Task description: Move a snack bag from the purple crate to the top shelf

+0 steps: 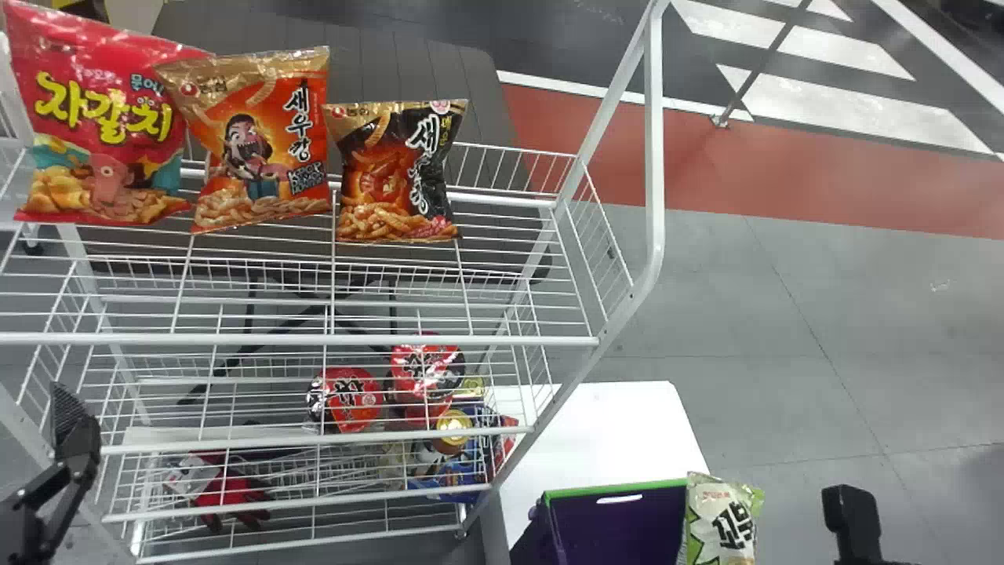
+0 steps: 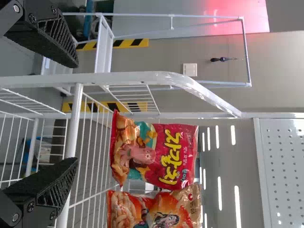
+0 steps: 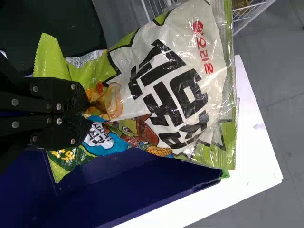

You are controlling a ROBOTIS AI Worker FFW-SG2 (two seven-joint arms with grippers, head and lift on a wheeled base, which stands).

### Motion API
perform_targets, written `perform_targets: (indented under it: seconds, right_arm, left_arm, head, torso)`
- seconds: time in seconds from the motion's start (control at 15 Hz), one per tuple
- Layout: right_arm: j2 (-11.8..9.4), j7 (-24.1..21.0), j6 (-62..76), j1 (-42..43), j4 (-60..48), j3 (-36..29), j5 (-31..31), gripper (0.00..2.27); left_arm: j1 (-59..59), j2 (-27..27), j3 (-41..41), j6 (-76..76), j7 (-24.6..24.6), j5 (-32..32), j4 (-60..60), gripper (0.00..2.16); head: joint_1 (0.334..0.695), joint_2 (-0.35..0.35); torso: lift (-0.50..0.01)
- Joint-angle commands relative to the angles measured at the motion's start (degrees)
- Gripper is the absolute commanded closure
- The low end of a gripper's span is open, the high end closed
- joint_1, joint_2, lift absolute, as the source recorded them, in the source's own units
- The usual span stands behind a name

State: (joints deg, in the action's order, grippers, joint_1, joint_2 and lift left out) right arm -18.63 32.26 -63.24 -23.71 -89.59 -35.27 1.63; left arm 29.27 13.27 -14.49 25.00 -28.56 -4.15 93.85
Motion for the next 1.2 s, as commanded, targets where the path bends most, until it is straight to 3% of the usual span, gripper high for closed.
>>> perform_targets:
  seconds: [0.0, 0.27, 0.53, 0.8, 1.0, 1.13]
  right_arm:
    - [0.00, -0.01, -0.18, -0.02, -0.14, -0.06, 0.04, 1.90]
    - [0.35, 0.43, -0.01, -0.02, -0.85, -0.06, 0.21, 1.89]
    - [4.48, 3.51, -8.09, -5.39, -14.82, 0.64, 0.30, 1.88]
    - [6.24, 5.53, -26.02, -7.23, -28.36, 2.22, 2.59, 1.84]
    - [8.44, 7.73, -26.84, -6.26, -36.97, 3.01, 3.47, 1.84]
    - [9.76, 7.73, -26.84, -6.00, -42.33, 4.68, 3.55, 1.84]
  left_arm:
    - [0.00, 0.00, -0.01, 0.00, 0.00, 0.02, 0.02, 0.12]
    - [0.00, 0.00, -0.10, -0.17, 0.00, 0.02, 0.02, 0.12]
    - [0.17, 0.00, -0.19, -0.35, -0.09, 0.37, 0.28, 0.12]
    - [0.61, -0.18, -0.19, -0.17, -0.18, 0.72, 0.63, 0.12]
    - [0.96, -0.18, -0.01, -0.17, -0.53, 0.99, 0.63, 0.12]
    - [1.49, -0.26, 0.08, -0.17, -0.53, 1.16, 1.25, 0.12]
  head:
    - [0.695, -0.350]
    - [0.695, -0.350]
    - [0.695, -0.350]
    - [0.695, -0.350]
    - [0.695, -0.350]
    - [0.695, -0.300]
  torso:
    - [0.009]
    - [0.010]
    - [0.001]
    - [0.001]
    - [0.001]
    - [0.001]
